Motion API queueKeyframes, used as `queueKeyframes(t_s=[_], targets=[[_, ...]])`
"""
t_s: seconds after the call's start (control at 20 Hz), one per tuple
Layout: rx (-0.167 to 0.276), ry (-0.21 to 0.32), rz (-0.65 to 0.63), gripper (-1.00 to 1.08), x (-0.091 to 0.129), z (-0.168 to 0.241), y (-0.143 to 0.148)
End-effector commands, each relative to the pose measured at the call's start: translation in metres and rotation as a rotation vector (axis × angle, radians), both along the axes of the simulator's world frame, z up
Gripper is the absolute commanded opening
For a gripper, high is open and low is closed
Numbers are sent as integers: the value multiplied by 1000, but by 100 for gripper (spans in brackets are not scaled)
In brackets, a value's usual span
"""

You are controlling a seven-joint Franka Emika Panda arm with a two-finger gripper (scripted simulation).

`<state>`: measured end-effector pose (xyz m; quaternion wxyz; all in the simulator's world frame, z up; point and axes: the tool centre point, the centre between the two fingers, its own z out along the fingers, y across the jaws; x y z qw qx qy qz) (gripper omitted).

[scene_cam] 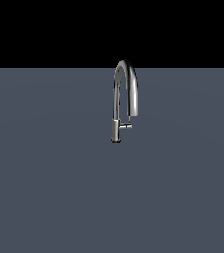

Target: Turn on the faucet by rotating a designated handle.

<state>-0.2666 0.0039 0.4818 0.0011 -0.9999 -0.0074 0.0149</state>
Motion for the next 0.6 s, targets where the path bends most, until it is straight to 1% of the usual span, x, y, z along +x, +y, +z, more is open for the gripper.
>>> queueKeyframes(t_s=[0.0,0.3,0.55], targets=[[0,0,0,-100,0,0,0],[9,11,-10,-100,5,0,0],[30,37,-32,-100,17,-2,1]])
